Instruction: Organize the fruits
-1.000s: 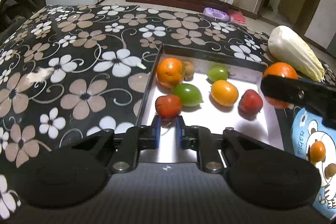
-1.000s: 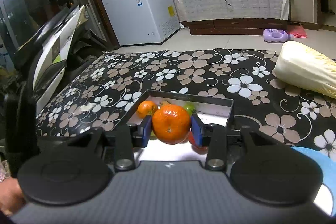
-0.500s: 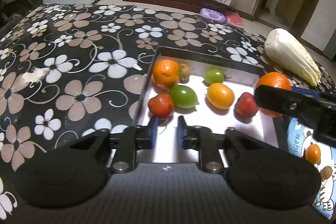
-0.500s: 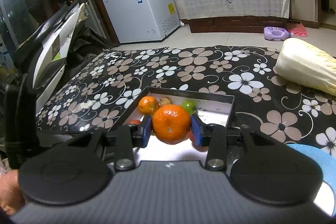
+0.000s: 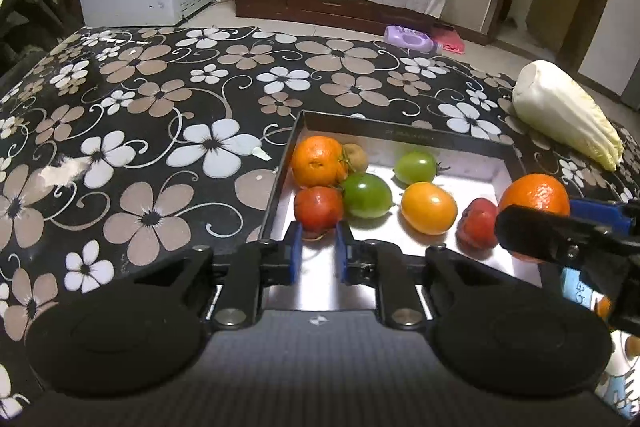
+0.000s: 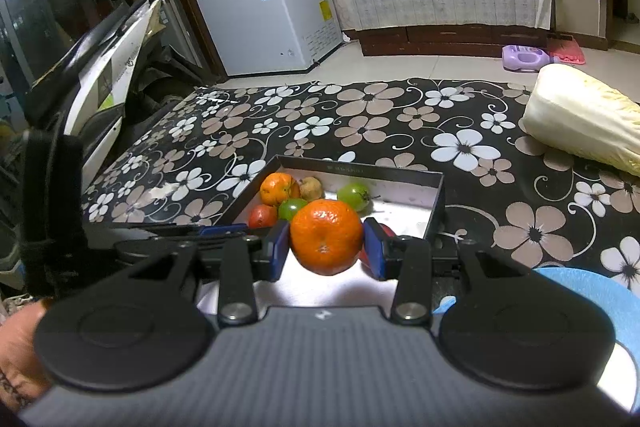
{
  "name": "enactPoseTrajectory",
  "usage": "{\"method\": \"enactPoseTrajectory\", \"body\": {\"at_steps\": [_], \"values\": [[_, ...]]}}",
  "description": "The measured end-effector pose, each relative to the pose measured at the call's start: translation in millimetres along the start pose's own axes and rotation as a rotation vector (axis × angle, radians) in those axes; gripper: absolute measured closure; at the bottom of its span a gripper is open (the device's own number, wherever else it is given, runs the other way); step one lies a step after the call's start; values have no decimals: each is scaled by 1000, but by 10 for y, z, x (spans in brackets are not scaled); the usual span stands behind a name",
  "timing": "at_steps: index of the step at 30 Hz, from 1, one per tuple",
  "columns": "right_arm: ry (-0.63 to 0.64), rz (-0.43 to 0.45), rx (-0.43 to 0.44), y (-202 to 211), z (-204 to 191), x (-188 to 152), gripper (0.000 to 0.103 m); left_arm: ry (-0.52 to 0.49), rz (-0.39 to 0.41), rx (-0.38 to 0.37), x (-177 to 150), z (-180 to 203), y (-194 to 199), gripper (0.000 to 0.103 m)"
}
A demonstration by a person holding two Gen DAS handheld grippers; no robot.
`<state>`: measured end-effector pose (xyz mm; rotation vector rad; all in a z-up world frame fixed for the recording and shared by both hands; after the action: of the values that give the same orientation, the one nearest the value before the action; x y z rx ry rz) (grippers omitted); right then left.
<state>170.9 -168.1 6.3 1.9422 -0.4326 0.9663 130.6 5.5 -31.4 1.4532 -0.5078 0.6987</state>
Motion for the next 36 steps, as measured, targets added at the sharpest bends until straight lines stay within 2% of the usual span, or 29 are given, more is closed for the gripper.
{"method": "enactPoseTrajectory", "body": {"at_steps": [5, 7, 13, 21, 29, 33, 35, 36], "values": [[1, -2, 0, -9, -7, -1, 60, 9, 3, -15, -10, -47, 26, 88], [2, -2, 0, -5, -6, -5, 60, 0, 14, -17, -14, -42, 82, 97], [9, -7, 2, 4, -10, -14, 60, -22, 14, -53, -77, -19, 250, 100], [13, -10, -2, 66, 13, -22, 60, -76, 5, -119, -244, 22, 530, 101], [31, -23, -4, 63, -18, -36, 60, -38, 5, -195, -232, -29, 765, 101], [42, -29, -5, 63, -46, -50, 60, -51, -5, -197, -233, -48, 801, 101], [45, -35, -4, 61, -54, -69, 60, -66, -44, -245, -269, -69, 789, 99], [48, -38, -4, 60, -58, -75, 60, -75, -57, -241, -300, -78, 793, 91]]}}
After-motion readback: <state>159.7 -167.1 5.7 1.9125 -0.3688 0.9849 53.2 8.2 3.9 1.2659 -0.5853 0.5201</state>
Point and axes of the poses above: each gripper's, at about its wrist camera, not at the fingertips, and y roughly against the way its jaws point, z to its right, x to its top, the point moved 1 cm from there along -y, roughly the way its jaws point, and after that the axes turned 2 degrees about -y, right-handed, at the moved point
